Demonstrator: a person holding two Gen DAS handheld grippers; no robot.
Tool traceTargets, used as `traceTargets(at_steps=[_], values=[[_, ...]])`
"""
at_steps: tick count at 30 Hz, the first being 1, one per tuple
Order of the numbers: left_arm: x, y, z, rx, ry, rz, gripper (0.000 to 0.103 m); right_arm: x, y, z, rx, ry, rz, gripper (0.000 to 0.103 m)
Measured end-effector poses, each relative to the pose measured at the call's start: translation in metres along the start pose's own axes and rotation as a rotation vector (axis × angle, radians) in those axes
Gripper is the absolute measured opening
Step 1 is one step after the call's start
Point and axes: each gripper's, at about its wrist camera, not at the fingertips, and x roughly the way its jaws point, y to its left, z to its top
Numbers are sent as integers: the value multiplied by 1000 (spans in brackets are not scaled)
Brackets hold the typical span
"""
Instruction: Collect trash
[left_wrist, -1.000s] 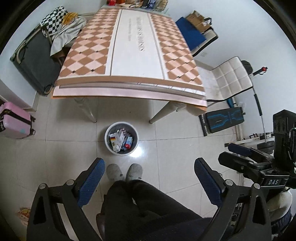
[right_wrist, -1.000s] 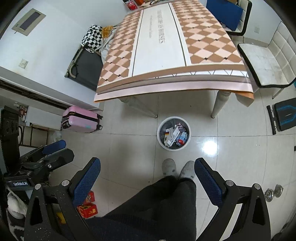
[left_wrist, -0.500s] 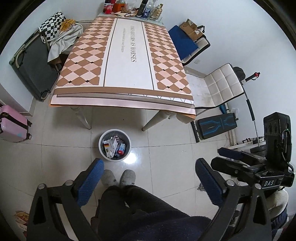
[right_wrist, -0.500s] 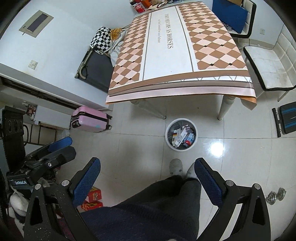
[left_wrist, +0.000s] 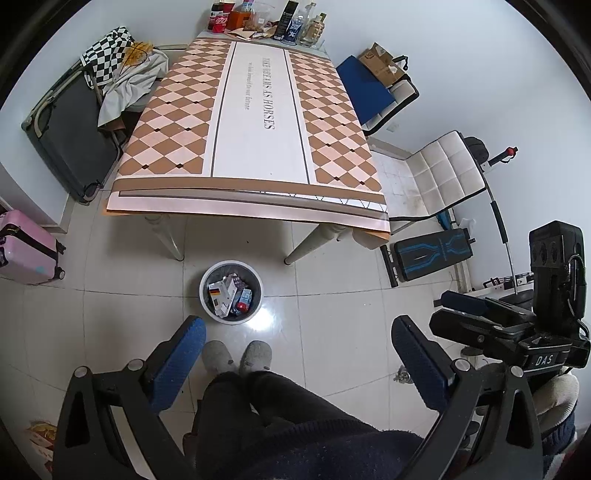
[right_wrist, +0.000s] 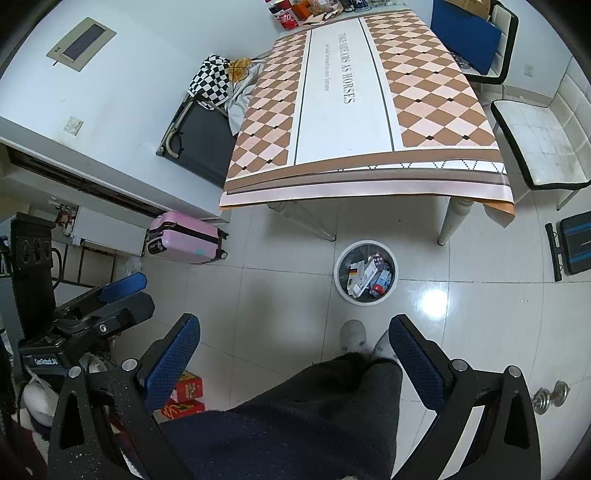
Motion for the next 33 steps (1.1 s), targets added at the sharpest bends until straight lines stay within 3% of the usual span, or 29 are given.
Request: traceTargets(at_steps=[33], values=[[-8, -5, 2, 17, 1, -29, 103, -4, 13, -7, -6, -10, -8, 103]])
